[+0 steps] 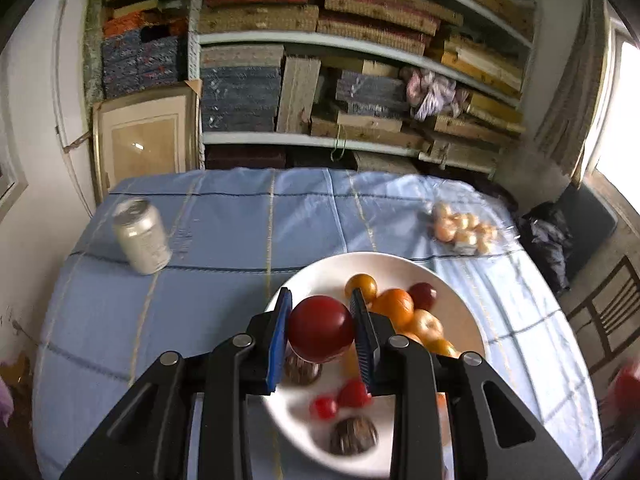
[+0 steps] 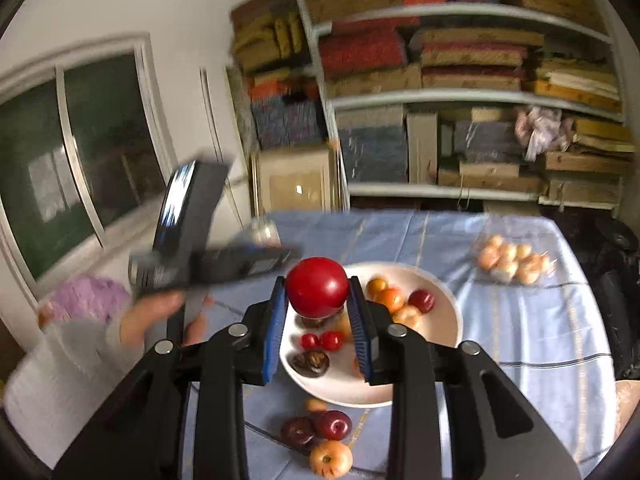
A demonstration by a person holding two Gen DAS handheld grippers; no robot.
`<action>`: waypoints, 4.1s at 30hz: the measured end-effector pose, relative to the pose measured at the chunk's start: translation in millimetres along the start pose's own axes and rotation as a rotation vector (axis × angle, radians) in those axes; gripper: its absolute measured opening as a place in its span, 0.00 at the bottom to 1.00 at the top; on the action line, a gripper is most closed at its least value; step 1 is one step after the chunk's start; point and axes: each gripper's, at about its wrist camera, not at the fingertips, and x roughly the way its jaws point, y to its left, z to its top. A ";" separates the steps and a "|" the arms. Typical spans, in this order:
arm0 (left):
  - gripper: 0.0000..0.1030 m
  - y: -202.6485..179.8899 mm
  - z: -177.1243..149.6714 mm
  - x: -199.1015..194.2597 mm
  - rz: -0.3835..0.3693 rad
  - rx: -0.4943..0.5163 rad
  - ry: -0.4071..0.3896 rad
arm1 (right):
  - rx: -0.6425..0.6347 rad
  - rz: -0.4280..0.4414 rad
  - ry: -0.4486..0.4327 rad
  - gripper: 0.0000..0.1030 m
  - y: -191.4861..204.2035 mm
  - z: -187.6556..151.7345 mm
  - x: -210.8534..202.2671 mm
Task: Organize fruits
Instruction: 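Carry both red tomatoes over the plate and open both tools, then move both tools back toward the remaining fruits, then grasp the dark purple tomato with the left tool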
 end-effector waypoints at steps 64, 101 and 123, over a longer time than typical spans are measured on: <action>0.94 -48.5 -206.2 -47.8 0.063 0.186 0.018 | 0.396 -0.042 -0.069 0.89 -54.9 -154.9 -54.7; 0.92 -26.3 -198.7 -30.9 0.112 0.167 0.072 | 0.402 -0.012 -0.003 0.91 -47.5 -160.0 -40.1; 0.46 -30.0 -194.6 -14.4 -0.032 0.148 0.129 | 0.383 -0.021 0.019 0.91 -48.3 -162.1 -36.3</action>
